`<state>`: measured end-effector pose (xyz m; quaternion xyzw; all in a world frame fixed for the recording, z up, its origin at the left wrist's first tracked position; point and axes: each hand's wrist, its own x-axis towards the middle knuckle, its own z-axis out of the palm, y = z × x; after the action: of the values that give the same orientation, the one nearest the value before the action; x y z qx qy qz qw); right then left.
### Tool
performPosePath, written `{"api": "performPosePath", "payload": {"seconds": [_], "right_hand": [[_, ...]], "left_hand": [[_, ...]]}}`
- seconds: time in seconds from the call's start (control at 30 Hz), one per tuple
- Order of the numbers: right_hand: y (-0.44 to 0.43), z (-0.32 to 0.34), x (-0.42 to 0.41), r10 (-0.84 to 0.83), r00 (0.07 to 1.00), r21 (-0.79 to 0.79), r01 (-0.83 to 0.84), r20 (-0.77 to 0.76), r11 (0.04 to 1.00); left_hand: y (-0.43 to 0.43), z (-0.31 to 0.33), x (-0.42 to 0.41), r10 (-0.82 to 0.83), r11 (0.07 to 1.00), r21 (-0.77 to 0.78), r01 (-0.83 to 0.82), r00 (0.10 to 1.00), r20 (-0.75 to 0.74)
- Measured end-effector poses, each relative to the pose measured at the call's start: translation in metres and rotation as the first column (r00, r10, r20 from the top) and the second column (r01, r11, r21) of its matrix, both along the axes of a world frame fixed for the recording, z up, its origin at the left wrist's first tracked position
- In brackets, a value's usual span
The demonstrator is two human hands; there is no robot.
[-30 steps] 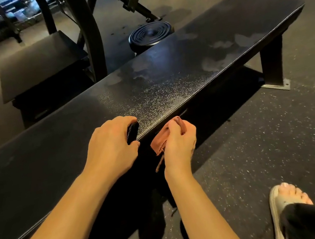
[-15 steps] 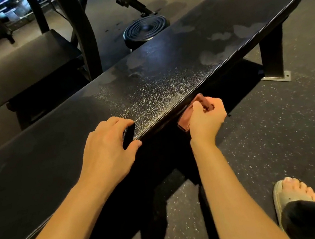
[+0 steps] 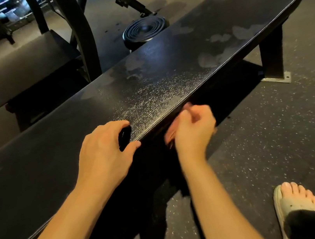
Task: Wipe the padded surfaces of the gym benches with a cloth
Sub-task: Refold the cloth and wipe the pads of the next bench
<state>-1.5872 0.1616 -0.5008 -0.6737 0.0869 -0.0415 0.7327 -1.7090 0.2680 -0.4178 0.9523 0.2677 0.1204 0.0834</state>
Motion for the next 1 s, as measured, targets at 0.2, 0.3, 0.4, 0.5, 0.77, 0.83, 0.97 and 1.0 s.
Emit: {"api": "performPosePath", "payload": {"seconds": [0.2,0.3,0.4,0.5,0.77,0.83,0.97,1.0], "right_hand": [[0.006,-0.005,-0.033,0.175,0.975,-0.054,-0.169,0.136,0.984],[-0.016,0.003,0.032,0.007,1.000,-0.087,-0.006,0.009,0.996],[-0.003,0.001,-0.010,0.061,0.997,-0.118,-0.055,0.049,0.992],[0.010,-0.004,-0.065,0.341,0.929,-0.100,-0.330,0.144,0.939],[0.000,0.000,-0.014,0.131,0.985,-0.163,-0.112,0.111,0.980],[0.009,-0.007,-0.036,0.100,0.987,-0.098,-0.088,0.124,0.991],[0.016,-0.008,-0.084,0.285,0.953,-0.070,-0.279,0.102,0.958],[0.013,-0.007,-0.073,0.269,0.956,-0.086,-0.260,0.115,0.962]], "left_hand": [[0.001,0.002,0.006,0.056,0.998,-0.023,-0.056,0.998,-0.008],[0.003,-0.001,0.000,0.062,0.997,-0.055,-0.063,0.998,-0.026],[0.002,0.000,-0.001,0.076,0.996,-0.051,-0.078,0.997,-0.034],[-0.001,0.002,0.004,0.103,0.994,-0.028,-0.103,0.995,-0.007],[-0.001,0.001,-0.002,0.094,0.992,-0.083,-0.094,0.996,0.002],[0.000,0.001,0.000,0.094,0.993,-0.075,-0.095,0.995,-0.014],[-0.002,0.003,0.000,0.099,0.993,-0.064,-0.099,0.995,-0.007],[-0.002,0.003,-0.001,0.101,0.992,-0.073,-0.101,0.995,-0.010]]}}
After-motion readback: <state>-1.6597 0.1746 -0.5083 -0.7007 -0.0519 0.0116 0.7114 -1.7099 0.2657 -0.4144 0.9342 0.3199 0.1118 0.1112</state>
